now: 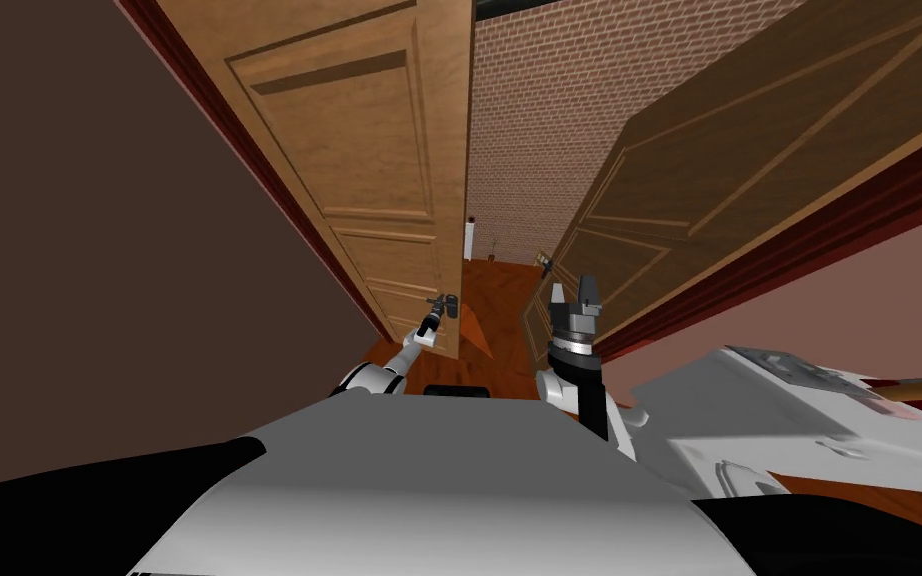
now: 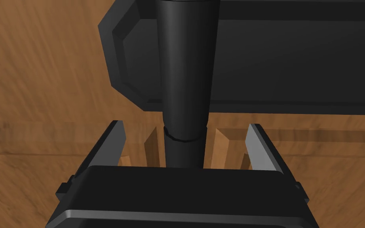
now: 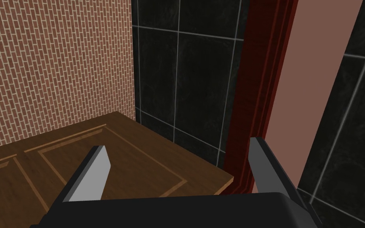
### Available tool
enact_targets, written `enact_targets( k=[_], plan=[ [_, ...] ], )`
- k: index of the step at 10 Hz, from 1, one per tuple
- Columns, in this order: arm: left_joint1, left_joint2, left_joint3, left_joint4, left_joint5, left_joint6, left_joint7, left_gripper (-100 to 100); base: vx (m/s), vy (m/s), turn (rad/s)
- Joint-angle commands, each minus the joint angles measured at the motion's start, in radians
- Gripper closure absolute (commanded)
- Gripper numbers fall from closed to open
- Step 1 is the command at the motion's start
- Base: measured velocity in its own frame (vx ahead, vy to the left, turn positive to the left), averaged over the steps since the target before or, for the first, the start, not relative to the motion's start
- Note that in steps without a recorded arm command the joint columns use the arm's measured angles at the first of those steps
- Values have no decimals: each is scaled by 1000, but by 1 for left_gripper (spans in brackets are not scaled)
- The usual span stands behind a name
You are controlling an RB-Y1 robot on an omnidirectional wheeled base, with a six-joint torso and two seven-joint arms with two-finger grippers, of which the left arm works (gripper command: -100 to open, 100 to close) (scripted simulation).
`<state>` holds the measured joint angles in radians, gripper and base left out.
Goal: Push the door open
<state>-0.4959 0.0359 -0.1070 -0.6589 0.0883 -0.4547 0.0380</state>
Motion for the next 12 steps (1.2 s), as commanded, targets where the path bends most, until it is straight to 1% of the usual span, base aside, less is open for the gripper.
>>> enact_targets(
  k=[1,6,7,12],
  plan=[
    [0,1,0,1,0,0,0,100,-12,-1,8],
    [0,1,0,1,0,0,0,100,-12,2,-3],
    [1,12,14,3,3,1,-5,100,103,-57,25],
    [3,37,57,7,15,-1,-19,100,158,-100,49]
  ],
)
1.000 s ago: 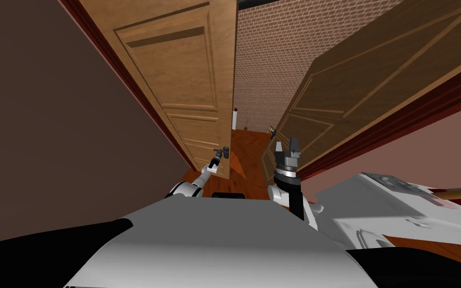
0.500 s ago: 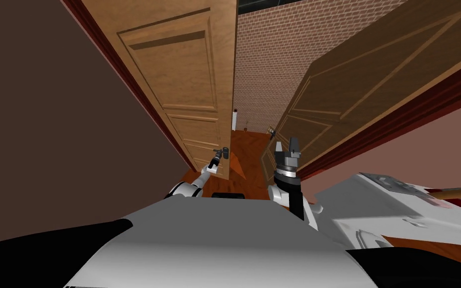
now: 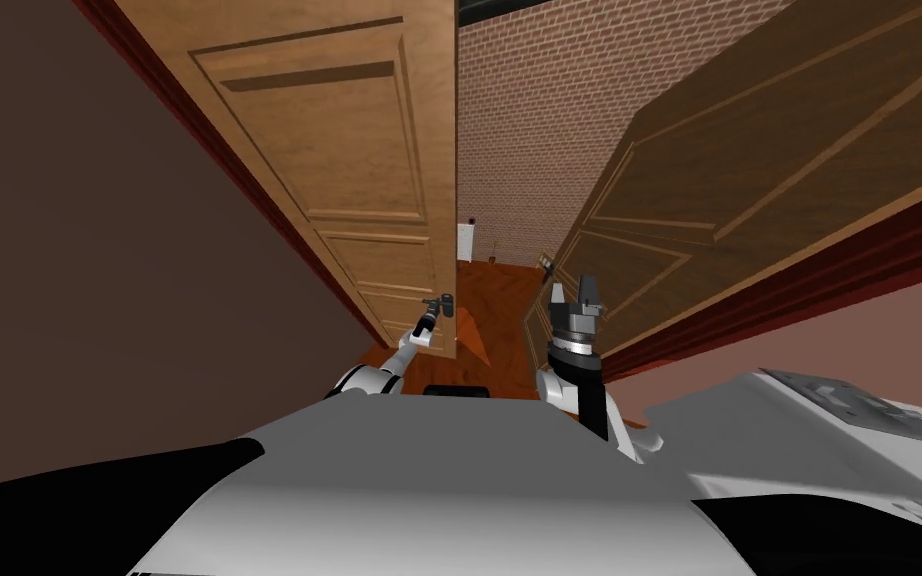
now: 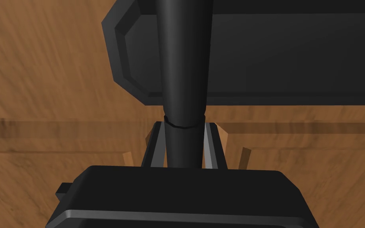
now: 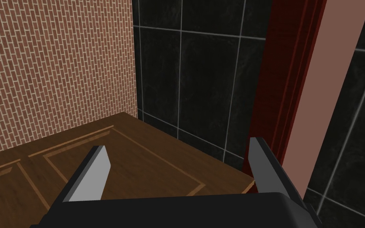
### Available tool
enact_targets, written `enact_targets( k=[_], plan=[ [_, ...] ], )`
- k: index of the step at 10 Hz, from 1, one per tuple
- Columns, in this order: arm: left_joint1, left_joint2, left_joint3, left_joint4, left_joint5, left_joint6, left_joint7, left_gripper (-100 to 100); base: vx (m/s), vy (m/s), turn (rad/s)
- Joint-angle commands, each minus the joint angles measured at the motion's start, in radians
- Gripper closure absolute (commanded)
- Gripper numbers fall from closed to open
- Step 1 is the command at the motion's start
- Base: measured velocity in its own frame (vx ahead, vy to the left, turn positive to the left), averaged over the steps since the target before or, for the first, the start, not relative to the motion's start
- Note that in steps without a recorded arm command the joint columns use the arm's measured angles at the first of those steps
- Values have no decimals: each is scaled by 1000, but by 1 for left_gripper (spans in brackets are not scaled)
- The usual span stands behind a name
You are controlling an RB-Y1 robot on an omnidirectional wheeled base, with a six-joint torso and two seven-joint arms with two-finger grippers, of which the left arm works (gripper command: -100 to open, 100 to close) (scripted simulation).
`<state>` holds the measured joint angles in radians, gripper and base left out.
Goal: Push the door open
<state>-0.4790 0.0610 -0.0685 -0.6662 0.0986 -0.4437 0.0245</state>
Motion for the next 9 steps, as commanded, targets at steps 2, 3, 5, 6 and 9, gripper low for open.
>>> enact_targets(
  k=[2,3,5,6,9],
  plan=[
    [-13,18,29,13,7,-12,-10,100,177,-111,43],
    [-13,18,29,16,7,-12,-10,100,53,-24,0],
    [-12,28,54,8,13,-14,-18,100,134,-94,56],
    [-12,28,54,13,13,-14,-18,100,59,-60,30],
    [-10,43,93,22,24,-15,-31,100,125,-114,70]
  ],
)
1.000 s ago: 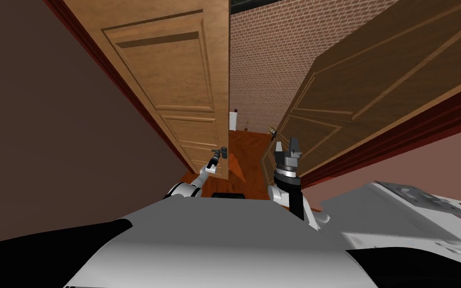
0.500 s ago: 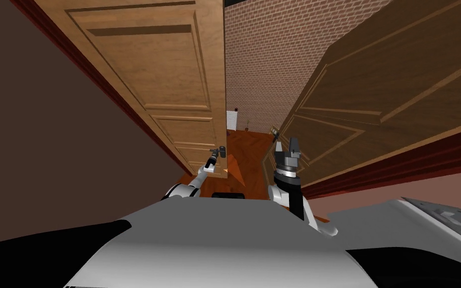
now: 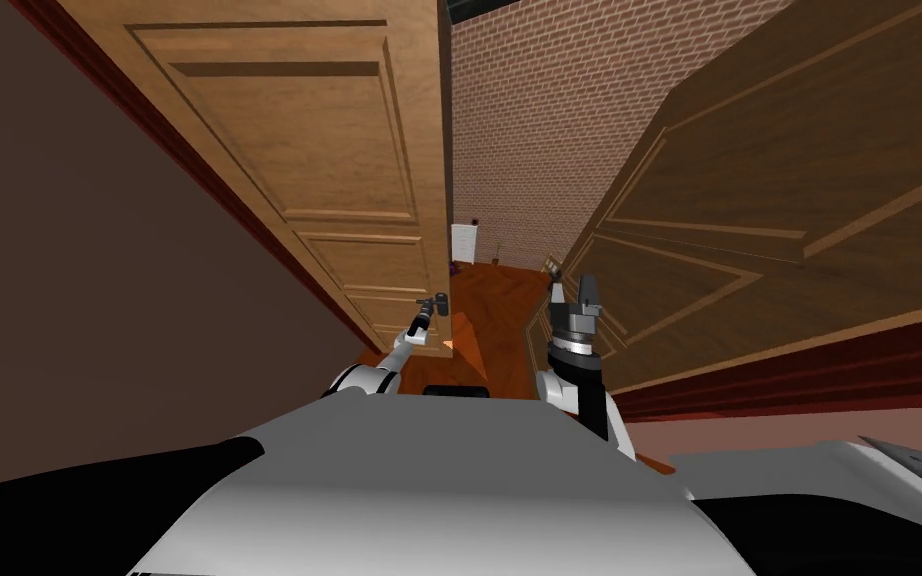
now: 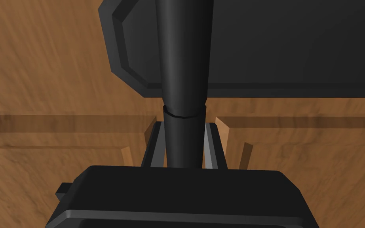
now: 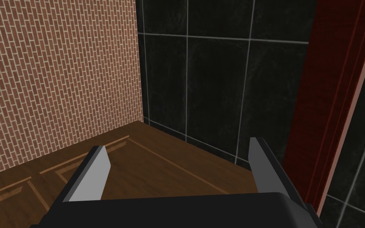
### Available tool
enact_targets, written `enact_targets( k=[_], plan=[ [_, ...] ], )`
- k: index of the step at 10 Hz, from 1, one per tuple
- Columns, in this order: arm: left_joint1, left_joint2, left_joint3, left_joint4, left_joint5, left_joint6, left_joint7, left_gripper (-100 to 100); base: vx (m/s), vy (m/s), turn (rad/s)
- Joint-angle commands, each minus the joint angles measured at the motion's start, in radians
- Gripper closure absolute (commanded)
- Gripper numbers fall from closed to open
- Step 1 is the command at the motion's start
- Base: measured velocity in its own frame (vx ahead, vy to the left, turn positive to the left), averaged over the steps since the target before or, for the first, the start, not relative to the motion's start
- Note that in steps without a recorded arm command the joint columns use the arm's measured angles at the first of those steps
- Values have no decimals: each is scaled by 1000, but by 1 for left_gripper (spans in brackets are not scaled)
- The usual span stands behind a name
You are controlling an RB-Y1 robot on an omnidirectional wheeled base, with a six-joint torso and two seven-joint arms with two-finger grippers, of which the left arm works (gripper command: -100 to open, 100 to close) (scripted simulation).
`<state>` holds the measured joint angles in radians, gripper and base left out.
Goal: Push the door open
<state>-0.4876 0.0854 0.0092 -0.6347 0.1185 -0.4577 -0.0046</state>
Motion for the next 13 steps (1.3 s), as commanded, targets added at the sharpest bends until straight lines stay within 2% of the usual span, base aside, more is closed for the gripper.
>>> enact_targets(
  k=[1,2,3,7,10,11,13],
  plan=[
    [-1,21,22,-8,5,-2,-4,100,152,-108,22],
    [-1,21,22,-8,5,-2,-4,100,107,-65,38],
    [0,27,42,-6,11,-3,-11,100,129,-92,49],
    [3,40,87,-2,22,-5,-27,100,164,-135,81],
    [3,40,87,-2,22,-5,-27,100,64,-46,15],
    [4,46,110,1,29,-6,-35,100,113,-75,37],
    [5,47,116,1,30,-6,-37,100,123,-125,78]
  ],
)
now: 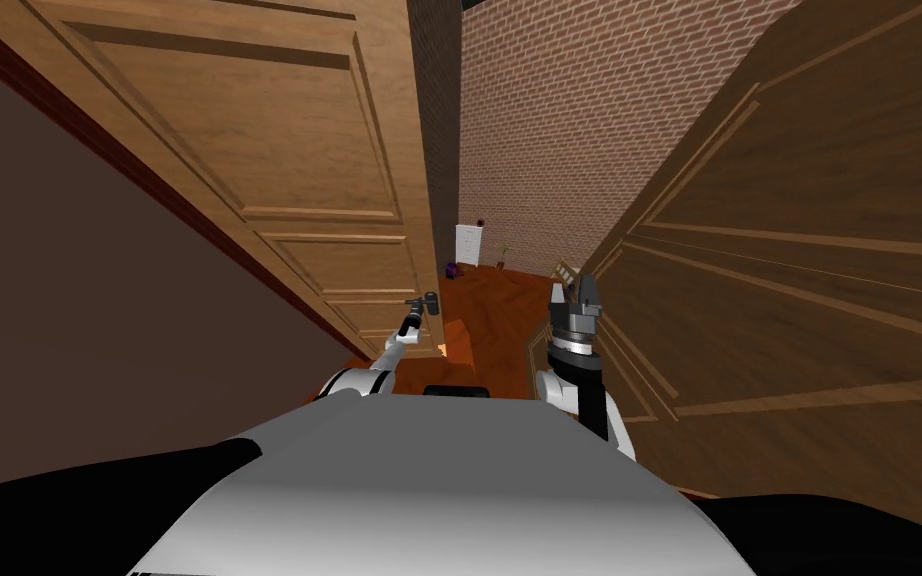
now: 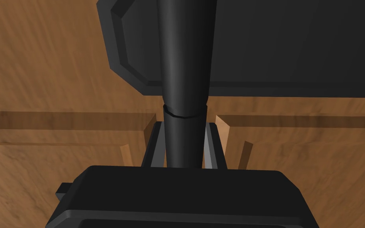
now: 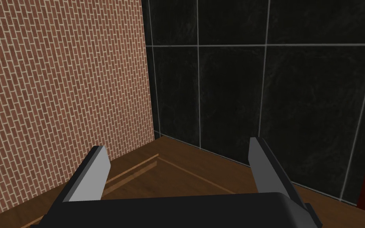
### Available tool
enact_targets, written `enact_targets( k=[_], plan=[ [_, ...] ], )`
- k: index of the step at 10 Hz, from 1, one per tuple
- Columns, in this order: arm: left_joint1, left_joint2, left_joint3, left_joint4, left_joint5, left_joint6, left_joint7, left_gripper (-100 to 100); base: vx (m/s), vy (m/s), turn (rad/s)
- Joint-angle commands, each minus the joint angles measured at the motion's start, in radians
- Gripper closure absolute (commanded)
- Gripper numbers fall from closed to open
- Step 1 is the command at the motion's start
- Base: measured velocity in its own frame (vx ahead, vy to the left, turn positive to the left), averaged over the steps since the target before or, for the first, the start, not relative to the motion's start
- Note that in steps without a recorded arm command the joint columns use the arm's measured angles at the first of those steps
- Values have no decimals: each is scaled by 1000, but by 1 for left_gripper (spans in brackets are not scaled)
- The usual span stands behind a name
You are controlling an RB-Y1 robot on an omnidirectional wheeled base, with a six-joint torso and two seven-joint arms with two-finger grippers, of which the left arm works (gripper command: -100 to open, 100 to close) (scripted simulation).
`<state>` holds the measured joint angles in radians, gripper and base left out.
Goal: Push the door open
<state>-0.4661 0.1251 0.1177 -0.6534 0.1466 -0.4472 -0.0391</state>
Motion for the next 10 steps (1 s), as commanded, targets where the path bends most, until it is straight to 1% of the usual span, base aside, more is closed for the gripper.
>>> enact_targets(
  k=[1,6,7,8,10],
  plan=[
    [-16,11,23,22,6,-17,-7,100,117,-113,73],
    [-14,20,61,26,16,-19,-20,100,142,-102,57],
    [-4,19,57,13,14,-9,-18,100,69,-42,42],
    [-2,26,71,13,19,-10,-24,100,120,-24,48],
    [0,32,86,14,24,-11,-29,100,161,-55,50]
  ],
)
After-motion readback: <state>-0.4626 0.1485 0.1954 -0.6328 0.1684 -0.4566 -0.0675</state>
